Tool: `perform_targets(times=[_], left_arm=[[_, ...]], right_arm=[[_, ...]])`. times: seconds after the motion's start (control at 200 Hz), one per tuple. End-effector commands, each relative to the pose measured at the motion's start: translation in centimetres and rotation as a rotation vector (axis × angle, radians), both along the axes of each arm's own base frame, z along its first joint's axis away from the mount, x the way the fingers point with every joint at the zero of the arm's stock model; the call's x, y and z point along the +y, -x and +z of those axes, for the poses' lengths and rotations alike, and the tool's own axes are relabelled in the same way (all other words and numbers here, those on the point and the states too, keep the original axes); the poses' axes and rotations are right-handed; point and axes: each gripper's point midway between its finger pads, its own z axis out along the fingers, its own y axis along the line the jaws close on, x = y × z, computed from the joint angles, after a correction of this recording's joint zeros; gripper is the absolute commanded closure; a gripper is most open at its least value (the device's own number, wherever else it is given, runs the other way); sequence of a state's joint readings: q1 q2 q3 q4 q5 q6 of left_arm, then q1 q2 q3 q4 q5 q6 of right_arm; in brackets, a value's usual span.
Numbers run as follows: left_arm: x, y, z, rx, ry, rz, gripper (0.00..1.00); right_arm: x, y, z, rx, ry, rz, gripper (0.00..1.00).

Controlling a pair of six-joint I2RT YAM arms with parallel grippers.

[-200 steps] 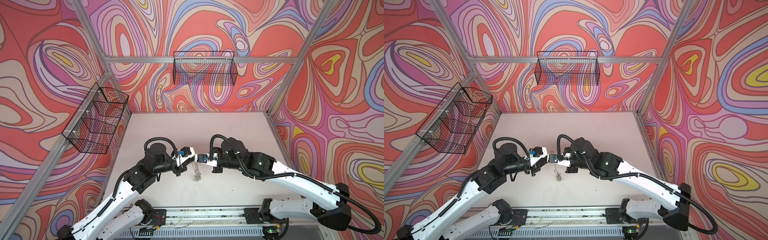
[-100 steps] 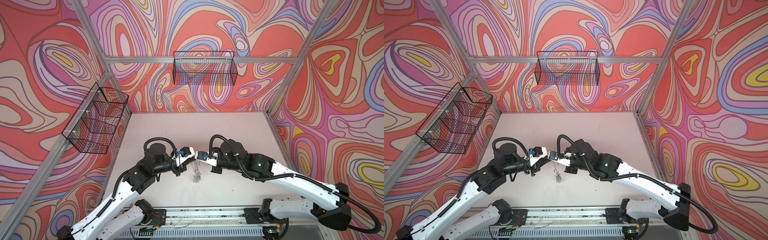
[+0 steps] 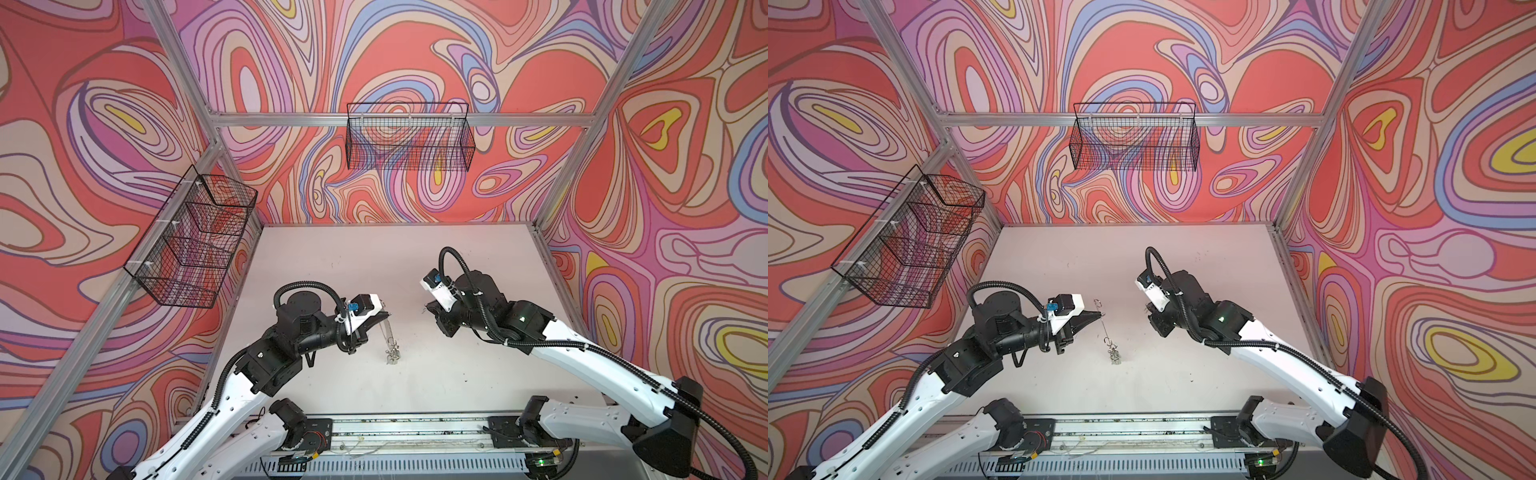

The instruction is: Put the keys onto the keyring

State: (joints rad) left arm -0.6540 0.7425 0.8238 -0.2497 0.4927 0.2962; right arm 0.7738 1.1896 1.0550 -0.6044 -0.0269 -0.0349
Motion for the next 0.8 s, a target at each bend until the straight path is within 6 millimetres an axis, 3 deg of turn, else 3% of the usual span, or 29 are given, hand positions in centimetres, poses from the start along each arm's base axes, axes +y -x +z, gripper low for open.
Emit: perform_targets(times=[0.0,0.315,0.401,0.611,0.791], left_arm=[[0.7,-0.5,2.0,-0.048,0.050,0.059,1.00],[1.4,0.0,3.1,-0.063,0.078,0.078,1.00],[1.6,0.2,3.3,-0.071,0.086,0.079,1.00],[1.8,0.5,3.5,-0.082,0.097,0.081,1.00],[1.8,0.7,3.5,-0.078,0.099,0.072,1.00]], right_arm=[[0.0,0.0,-3.1,0.151,0.011,-0.048,1.00],[-0.1,-8.7,-7.4,0.199,0.077,-0.212,1.00],[0.0,-10.2,-8.7,0.187,0.098,-0.232,1.00],[-0.2,-9.4,-13.4,0.302,0.147,-0.259,1.00],[-1.3,-7.3,-15.3,0.376,0.148,-0.295,1.00]])
